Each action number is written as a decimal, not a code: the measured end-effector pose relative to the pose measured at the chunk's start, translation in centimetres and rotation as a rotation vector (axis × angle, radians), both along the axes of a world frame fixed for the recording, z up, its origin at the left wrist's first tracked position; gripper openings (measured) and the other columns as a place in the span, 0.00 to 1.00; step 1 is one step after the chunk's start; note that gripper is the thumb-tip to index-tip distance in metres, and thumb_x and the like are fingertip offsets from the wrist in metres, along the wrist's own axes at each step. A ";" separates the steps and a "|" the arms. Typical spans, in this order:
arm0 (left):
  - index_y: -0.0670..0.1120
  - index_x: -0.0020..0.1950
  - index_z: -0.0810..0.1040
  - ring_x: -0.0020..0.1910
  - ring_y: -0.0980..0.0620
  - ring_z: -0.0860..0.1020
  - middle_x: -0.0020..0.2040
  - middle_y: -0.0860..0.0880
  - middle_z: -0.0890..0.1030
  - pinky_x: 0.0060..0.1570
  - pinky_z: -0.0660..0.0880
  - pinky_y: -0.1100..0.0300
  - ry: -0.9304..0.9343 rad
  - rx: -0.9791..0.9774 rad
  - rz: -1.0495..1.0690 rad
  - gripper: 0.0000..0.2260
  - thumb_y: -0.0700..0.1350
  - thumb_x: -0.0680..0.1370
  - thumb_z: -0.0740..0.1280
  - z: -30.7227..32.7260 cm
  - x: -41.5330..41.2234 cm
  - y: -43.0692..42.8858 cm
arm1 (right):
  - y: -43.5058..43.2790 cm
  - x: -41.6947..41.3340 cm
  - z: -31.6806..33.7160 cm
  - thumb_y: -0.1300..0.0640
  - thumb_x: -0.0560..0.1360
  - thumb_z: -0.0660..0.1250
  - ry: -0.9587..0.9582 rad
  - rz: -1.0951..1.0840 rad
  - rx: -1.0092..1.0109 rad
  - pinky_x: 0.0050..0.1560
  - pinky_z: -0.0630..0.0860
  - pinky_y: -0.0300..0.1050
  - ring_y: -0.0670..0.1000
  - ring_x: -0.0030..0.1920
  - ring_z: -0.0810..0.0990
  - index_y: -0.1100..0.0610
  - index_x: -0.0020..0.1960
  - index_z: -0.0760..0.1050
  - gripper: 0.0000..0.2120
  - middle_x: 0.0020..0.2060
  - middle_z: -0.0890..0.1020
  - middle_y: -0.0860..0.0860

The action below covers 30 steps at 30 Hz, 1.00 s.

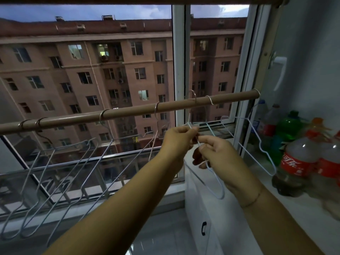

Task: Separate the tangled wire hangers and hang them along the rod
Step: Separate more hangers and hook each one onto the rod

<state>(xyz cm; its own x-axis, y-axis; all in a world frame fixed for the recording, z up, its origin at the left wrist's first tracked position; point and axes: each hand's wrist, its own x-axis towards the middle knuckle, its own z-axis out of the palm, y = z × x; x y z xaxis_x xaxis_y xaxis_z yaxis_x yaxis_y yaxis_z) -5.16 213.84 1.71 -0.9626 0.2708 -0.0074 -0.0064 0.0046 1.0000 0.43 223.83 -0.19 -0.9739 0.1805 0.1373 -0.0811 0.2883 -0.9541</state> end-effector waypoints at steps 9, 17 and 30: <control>0.42 0.49 0.81 0.36 0.55 0.76 0.36 0.50 0.79 0.37 0.71 0.63 0.002 -0.054 0.036 0.10 0.46 0.78 0.64 -1.2 -1.9 -0.3 | -0.7 -1.5 -1.1 0.62 0.79 0.54 -0.016 -0.002 0.000 0.31 0.75 0.31 0.42 0.32 0.81 0.53 0.56 0.76 0.14 0.35 0.82 0.49; 0.43 0.51 0.81 0.34 0.57 0.75 0.35 0.51 0.78 0.41 0.72 0.61 0.016 -0.030 0.039 0.10 0.47 0.78 0.64 -1.3 -2.4 0.7 | -0.1 -2.0 -1.0 0.63 0.78 0.54 0.024 -0.007 0.001 0.33 0.77 0.35 0.45 0.31 0.81 0.52 0.54 0.76 0.13 0.34 0.81 0.50; 0.49 0.59 0.69 0.53 0.51 0.75 0.56 0.46 0.73 0.49 0.75 0.58 0.102 -0.106 0.228 0.14 0.48 0.75 0.67 -4.0 -1.2 -0.3 | 1.6 -1.5 -2.9 0.64 0.73 0.64 0.334 -0.434 0.308 0.43 0.67 0.27 0.40 0.44 0.73 0.50 0.49 0.75 0.10 0.44 0.73 0.42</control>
<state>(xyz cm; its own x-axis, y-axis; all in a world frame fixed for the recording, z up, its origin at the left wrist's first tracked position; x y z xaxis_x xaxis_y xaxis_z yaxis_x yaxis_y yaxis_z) -6.39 213.58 -2.24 -0.9958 0.0503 0.0762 0.0817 0.1195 0.9895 -1.05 225.47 -3.08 -0.7162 0.4534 0.5306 -0.1744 0.6198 -0.7651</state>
